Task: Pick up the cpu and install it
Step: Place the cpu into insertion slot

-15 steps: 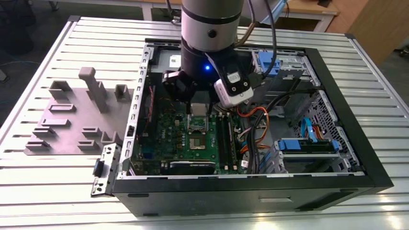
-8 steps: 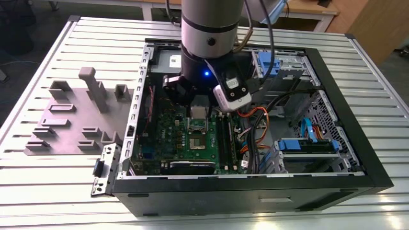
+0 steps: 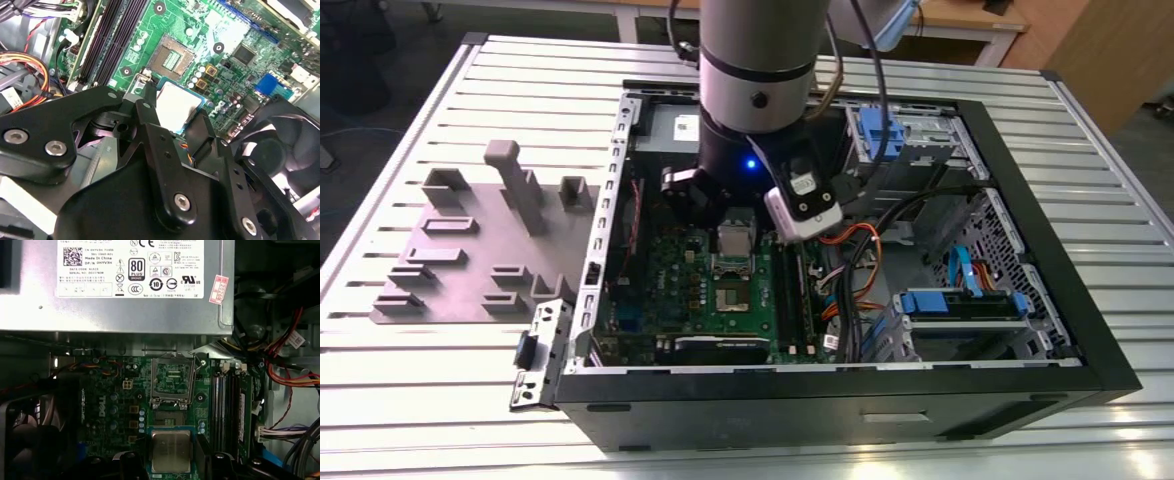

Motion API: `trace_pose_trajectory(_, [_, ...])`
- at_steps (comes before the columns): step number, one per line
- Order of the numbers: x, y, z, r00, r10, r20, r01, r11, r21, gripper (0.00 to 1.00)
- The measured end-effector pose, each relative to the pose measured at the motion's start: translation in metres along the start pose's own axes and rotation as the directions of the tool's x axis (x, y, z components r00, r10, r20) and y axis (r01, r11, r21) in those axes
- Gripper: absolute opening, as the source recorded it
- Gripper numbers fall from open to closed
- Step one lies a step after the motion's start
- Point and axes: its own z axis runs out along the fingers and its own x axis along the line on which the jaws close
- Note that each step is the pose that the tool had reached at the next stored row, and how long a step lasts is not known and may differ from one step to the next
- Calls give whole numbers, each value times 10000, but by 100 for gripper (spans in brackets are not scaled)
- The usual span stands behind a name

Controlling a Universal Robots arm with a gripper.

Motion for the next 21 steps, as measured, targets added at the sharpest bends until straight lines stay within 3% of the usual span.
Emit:
trace_pose_trajectory(7, [-7, -21, 109, 10000, 48, 0, -48, 10000, 0, 47])
trace_pose_trajectory(21, [-7, -23, 136, 10000, 49, 2, -49, 10000, -4, 47])
